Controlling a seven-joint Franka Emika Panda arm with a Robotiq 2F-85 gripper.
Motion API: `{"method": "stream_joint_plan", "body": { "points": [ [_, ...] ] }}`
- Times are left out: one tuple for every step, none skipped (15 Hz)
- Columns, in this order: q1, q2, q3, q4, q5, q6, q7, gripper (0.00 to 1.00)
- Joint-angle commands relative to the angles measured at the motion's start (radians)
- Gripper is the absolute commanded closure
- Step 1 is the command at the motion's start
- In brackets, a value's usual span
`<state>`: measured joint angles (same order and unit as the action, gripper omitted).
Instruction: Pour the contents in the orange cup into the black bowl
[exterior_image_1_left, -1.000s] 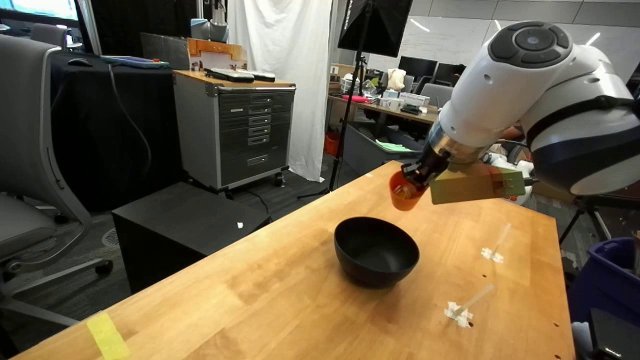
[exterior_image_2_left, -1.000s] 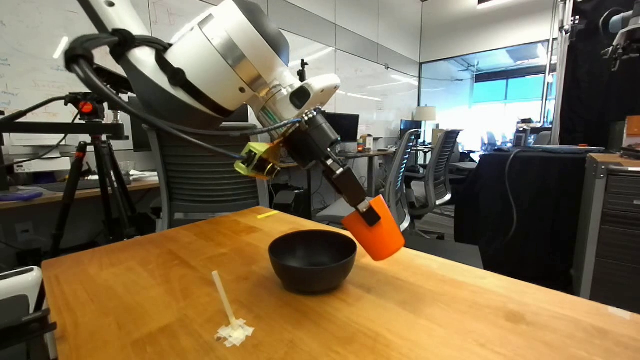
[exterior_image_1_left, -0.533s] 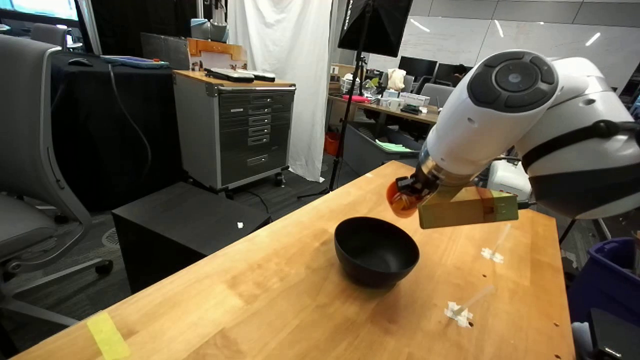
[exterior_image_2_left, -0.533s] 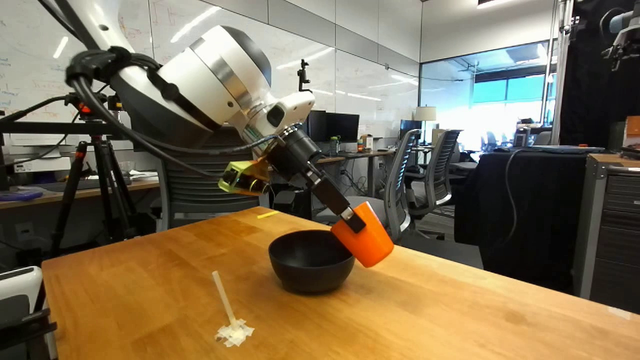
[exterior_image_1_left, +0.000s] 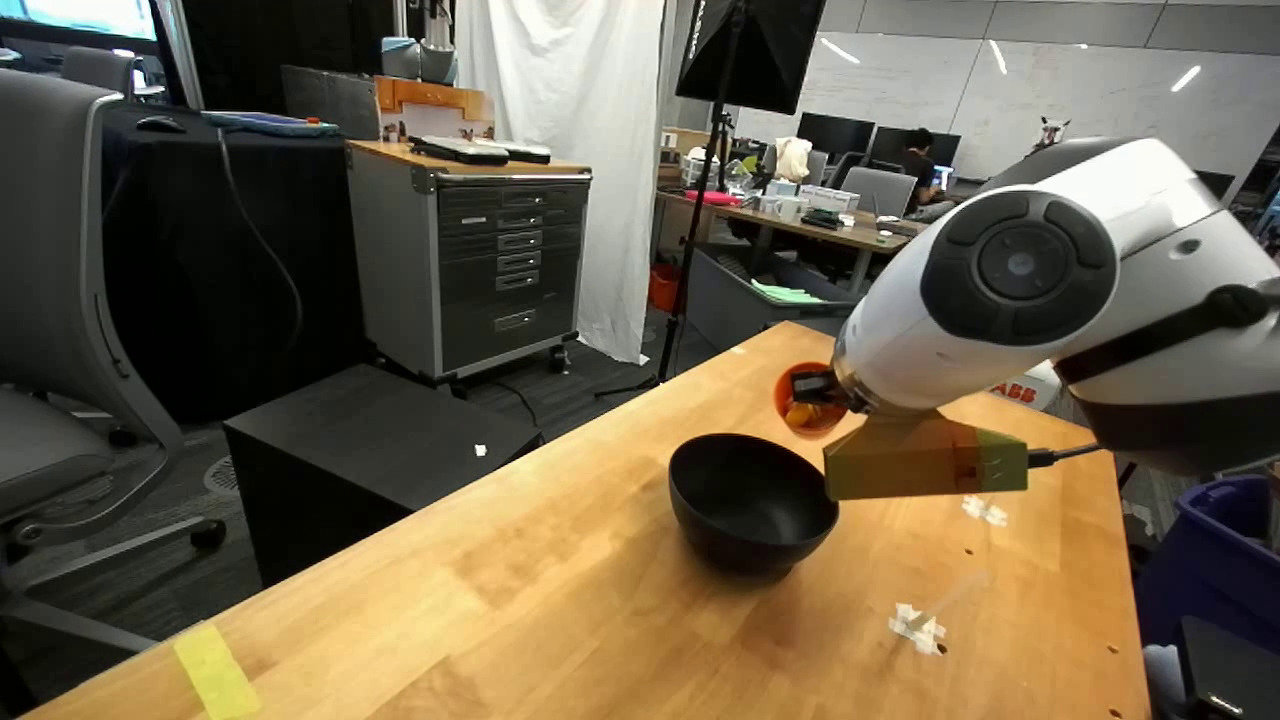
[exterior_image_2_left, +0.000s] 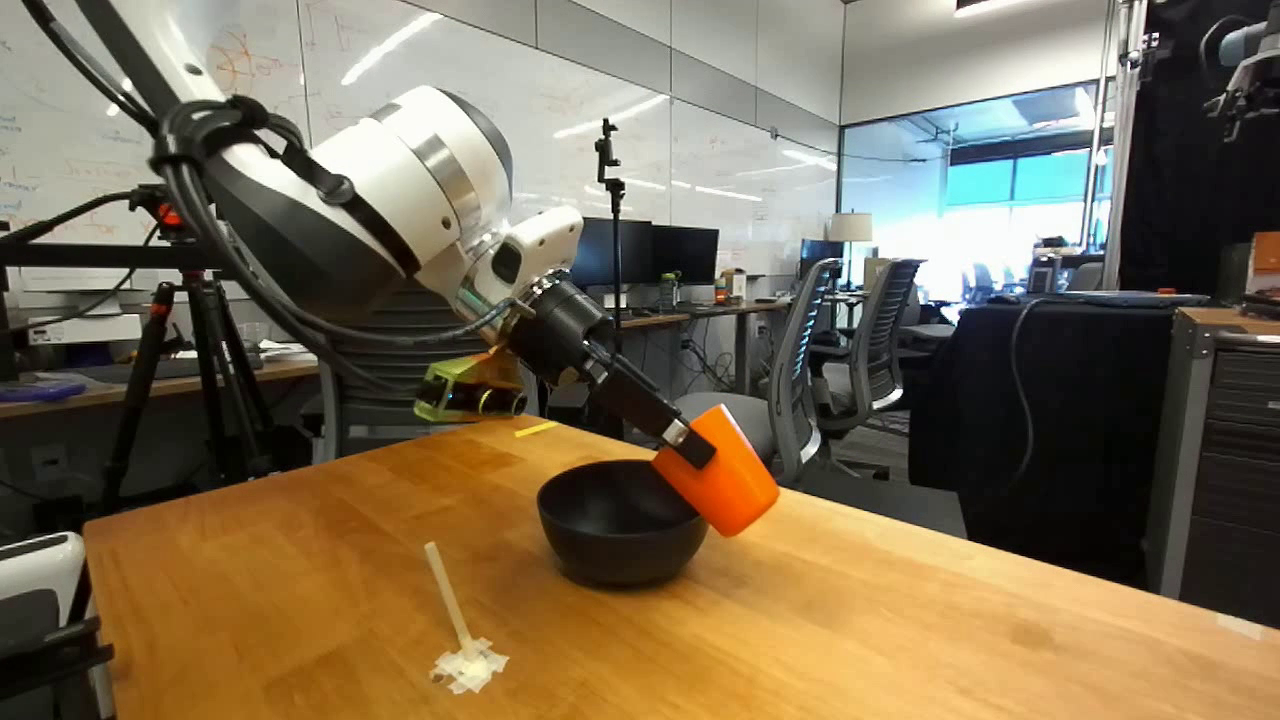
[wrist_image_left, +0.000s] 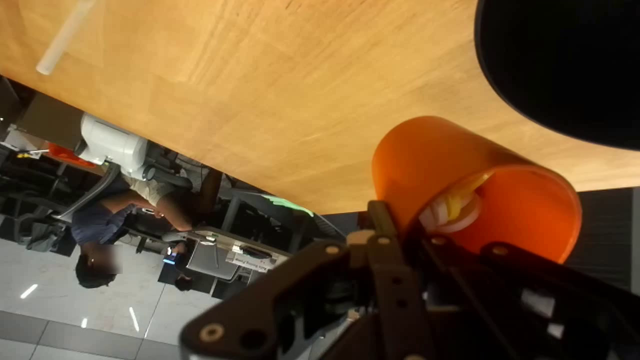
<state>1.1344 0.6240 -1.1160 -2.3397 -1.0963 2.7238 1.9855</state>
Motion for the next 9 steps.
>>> {"method": "stream_joint_plan", "body": {
  "points": [
    [0.007,-0.025,0.033,0.015,-0.161,-0.124,0.199,0.92],
    [-0.008,-0.043,0.06,0.017,-0.207,-0.168,0.244,0.93],
    [-0.027,-0.063,0.093,0.018,-0.252,-0.218,0.286,0.91],
    [-0.05,-0.084,0.132,0.018,-0.295,-0.275,0.325,0.91],
    [-0.078,-0.107,0.18,0.018,-0.339,-0.334,0.363,0.91],
    [-0.113,-0.127,0.234,0.017,-0.379,-0.397,0.399,0.93],
    [-0.157,-0.147,0.297,0.017,-0.416,-0.46,0.431,0.92],
    [-0.207,-0.165,0.365,0.017,-0.445,-0.519,0.454,0.93],
    [-0.265,-0.18,0.437,0.017,-0.473,-0.576,0.475,0.91]
  ]
}}
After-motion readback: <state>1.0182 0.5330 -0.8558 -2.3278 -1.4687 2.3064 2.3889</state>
